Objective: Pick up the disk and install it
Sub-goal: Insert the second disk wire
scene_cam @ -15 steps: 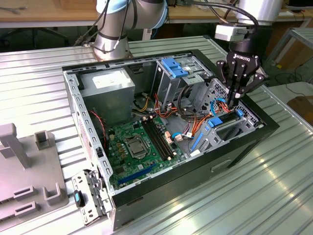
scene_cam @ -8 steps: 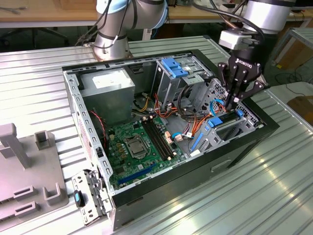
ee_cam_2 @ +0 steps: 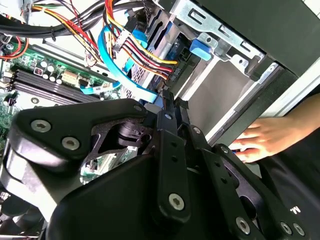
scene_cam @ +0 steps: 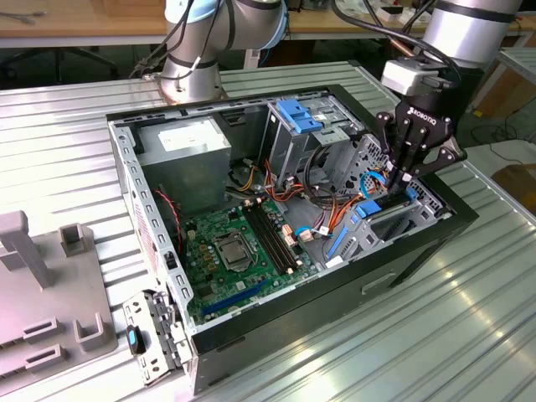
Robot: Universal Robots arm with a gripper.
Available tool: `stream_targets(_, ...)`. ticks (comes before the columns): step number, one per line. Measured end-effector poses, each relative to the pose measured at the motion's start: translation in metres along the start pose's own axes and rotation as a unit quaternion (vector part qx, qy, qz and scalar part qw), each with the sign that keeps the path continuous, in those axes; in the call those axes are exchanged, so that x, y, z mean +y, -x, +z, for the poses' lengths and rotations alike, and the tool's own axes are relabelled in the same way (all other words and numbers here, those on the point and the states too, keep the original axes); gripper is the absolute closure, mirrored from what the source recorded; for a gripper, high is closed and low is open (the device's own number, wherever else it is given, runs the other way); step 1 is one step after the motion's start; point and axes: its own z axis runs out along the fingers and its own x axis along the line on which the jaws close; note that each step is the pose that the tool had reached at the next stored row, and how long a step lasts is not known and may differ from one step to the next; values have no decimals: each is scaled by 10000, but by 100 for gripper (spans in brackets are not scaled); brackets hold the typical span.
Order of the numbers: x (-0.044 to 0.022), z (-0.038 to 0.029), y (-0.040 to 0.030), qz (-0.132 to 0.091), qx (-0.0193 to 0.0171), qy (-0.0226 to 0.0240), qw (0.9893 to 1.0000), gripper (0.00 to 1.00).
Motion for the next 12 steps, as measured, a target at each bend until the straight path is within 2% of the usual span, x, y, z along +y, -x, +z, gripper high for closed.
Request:
stream_targets(1,2,1,-1,5,-2,-24,10000,84)
stream_targets(2,8,1,0,19,-4,-93,10000,84)
stream_targets(4,26,1,0,37,-11,-192,9998,84)
stream_targets(5,36,2,0,39,-16,-211,9998,84)
stream_targets(7,52,5,0,39,-29,-221,9997,84)
stream_targets(12,97,11,-3,38,-35,-222,9997,84)
